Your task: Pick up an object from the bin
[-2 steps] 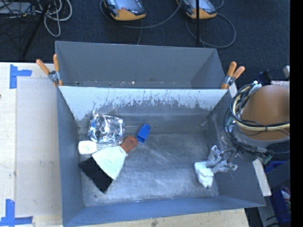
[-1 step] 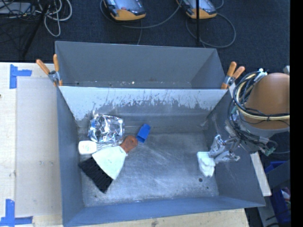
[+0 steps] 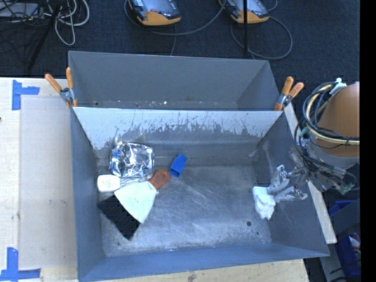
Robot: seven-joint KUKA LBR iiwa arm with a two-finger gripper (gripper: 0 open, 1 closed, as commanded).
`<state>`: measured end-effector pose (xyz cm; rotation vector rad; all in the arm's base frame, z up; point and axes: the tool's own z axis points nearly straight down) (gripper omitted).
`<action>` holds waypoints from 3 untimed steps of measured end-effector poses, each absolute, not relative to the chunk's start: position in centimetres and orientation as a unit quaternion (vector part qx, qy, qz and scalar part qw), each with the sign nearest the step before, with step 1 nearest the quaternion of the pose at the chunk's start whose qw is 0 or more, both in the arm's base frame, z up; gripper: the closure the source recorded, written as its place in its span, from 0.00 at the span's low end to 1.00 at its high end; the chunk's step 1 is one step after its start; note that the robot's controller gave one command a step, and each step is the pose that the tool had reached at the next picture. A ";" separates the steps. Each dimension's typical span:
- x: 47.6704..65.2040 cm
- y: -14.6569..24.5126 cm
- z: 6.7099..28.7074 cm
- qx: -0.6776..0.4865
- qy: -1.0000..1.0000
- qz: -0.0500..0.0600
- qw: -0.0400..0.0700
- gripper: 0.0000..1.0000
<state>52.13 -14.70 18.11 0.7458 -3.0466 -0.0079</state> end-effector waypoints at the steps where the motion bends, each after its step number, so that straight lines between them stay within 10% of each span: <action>1: 48.4 -12.4 22.2 0.169 -0.986 -0.001 0.001 1.00; 3: 48.4 -12.4 22.2 0.169 -0.986 -0.001 0.001 1.00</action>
Offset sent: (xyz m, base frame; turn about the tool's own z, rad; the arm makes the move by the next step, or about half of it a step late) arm 0.0000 0.0000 0.0000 0.0000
